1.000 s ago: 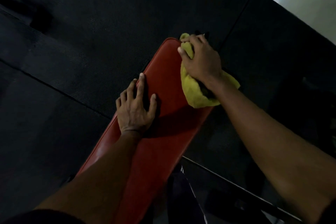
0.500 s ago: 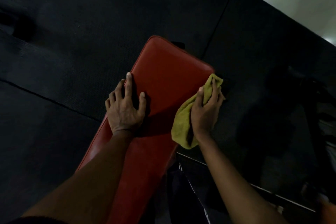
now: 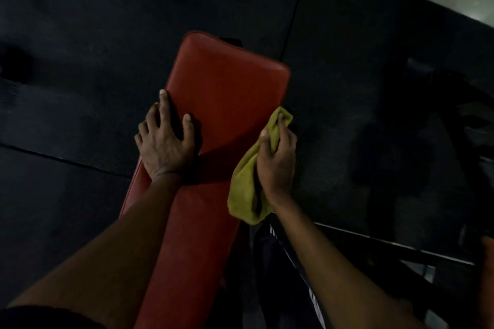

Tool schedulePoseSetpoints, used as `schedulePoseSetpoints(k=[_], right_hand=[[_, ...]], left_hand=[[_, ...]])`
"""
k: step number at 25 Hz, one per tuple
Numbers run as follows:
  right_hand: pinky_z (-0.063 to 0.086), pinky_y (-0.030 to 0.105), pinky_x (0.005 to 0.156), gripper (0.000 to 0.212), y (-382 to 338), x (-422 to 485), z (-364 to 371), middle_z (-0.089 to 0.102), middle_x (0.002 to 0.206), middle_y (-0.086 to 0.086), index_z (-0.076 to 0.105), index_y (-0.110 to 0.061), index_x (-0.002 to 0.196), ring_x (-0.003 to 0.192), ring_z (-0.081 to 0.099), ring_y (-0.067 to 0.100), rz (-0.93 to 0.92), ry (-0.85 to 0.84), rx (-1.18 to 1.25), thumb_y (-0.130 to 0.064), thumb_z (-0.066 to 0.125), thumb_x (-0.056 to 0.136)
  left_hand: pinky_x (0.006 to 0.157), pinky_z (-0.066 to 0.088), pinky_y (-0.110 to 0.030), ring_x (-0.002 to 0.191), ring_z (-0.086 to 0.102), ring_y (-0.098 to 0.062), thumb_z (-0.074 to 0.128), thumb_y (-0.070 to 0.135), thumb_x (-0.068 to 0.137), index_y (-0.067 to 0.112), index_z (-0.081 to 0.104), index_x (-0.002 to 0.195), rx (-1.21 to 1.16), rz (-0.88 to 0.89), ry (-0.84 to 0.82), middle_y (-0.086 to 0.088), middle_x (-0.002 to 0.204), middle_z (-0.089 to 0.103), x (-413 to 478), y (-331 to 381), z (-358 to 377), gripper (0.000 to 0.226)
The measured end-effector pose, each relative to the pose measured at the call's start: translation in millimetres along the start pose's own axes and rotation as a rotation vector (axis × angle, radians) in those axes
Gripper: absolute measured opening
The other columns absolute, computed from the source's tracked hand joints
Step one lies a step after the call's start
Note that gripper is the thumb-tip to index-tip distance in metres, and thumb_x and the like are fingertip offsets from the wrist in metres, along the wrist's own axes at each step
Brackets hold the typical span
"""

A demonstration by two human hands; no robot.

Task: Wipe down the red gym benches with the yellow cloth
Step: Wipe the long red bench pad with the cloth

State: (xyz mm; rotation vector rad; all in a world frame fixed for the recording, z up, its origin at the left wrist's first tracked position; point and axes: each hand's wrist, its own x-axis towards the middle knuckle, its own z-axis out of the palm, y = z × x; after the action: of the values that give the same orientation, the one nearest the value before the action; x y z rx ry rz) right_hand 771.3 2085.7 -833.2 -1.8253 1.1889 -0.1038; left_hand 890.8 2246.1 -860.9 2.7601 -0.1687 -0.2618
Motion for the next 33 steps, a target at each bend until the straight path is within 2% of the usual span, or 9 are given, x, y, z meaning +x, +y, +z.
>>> schedulePoseSetpoints(k=[4,6,10,13,16,21,27,31,33], right_hand=[[0.045,0.041,0.106,0.049,10,-9,13,0.046,0.149,0.007,0.045,-0.023,0.150,0.132,0.050,0.022,0.037,0.054,0.104,-0.037,0.051,0.104],[0.043,0.040,0.108,0.046,6,5,16,0.050,0.148,0.006,0.049,-0.023,0.148,0.134,0.049,0.022,0.056,0.118,0.161,-0.034,0.052,0.103],[0.043,0.033,0.104,0.044,17,-3,20,0.052,0.147,0.000,0.050,-0.026,0.147,0.133,0.049,0.017,0.017,0.142,0.216,-0.036,0.052,0.104],[0.040,0.032,0.104,0.047,22,-28,20,0.048,0.150,0.001,0.046,-0.026,0.149,0.136,0.046,0.017,-0.003,0.107,0.194,-0.040,0.050,0.104],[0.036,0.026,0.104,0.049,33,-70,19,0.046,0.152,0.001,0.044,-0.026,0.151,0.138,0.043,0.017,0.012,0.068,0.179,-0.039,0.051,0.104],[0.043,0.040,0.109,0.049,61,-124,18,0.052,0.147,0.002,0.046,-0.022,0.150,0.134,0.049,0.018,0.028,-0.017,0.161,-0.036,0.053,0.103],[0.040,0.025,0.098,0.047,61,-111,15,0.055,0.144,0.003,0.048,-0.024,0.149,0.128,0.052,0.017,0.076,-0.041,0.225,-0.036,0.052,0.104],[0.047,0.034,0.100,0.046,78,-148,18,0.058,0.139,0.007,0.051,-0.016,0.146,0.125,0.056,0.022,0.045,-0.052,0.255,-0.031,0.055,0.103],[0.046,0.034,0.102,0.044,95,-175,21,0.060,0.136,0.006,0.051,-0.014,0.145,0.125,0.056,0.021,0.036,-0.087,0.273,-0.029,0.054,0.104]], left_hand=[[0.111,0.030,-0.056,0.137,0.039,-0.035,0.034,0.064,0.100,0.032,0.013,0.161,-0.031,-0.007,-0.044,-0.012,0.157,0.037,3,-3,-7,0.071],[0.114,0.026,-0.056,0.143,0.032,-0.035,0.037,0.067,0.099,0.030,0.010,0.161,-0.056,0.035,-0.082,-0.013,0.161,0.029,0,-6,-15,0.078],[0.122,0.011,-0.049,0.155,0.005,-0.025,0.052,0.069,0.092,0.024,-0.001,0.161,-0.100,0.206,-0.275,-0.005,0.170,0.000,-13,-32,-32,0.098],[0.126,0.003,-0.044,0.155,-0.011,-0.015,0.061,0.068,0.086,0.020,-0.007,0.161,-0.098,0.262,-0.380,-0.001,0.169,-0.011,-26,-52,-41,0.112],[0.127,0.005,-0.047,0.154,-0.011,-0.013,0.063,0.067,0.085,0.019,-0.006,0.161,-0.112,0.239,-0.408,0.000,0.169,-0.010,-47,-59,-50,0.113],[0.126,0.009,-0.052,0.154,-0.013,-0.012,0.067,0.064,0.083,0.021,-0.008,0.161,-0.105,0.178,-0.475,0.003,0.168,-0.012,-88,-80,-63,0.116],[0.126,0.004,-0.048,0.153,-0.014,-0.011,0.072,0.062,0.079,0.020,-0.007,0.161,-0.087,0.181,-0.503,0.002,0.168,-0.013,-108,-96,-66,0.122],[0.126,0.005,-0.049,0.155,-0.010,-0.016,0.072,0.062,0.077,0.016,-0.003,0.161,-0.042,0.180,-0.469,-0.002,0.169,-0.008,-107,-89,-64,0.122],[0.126,0.005,-0.049,0.155,-0.009,-0.017,0.074,0.060,0.078,0.015,-0.002,0.161,-0.028,0.174,-0.465,-0.003,0.169,-0.007,-105,-88,-63,0.121]])
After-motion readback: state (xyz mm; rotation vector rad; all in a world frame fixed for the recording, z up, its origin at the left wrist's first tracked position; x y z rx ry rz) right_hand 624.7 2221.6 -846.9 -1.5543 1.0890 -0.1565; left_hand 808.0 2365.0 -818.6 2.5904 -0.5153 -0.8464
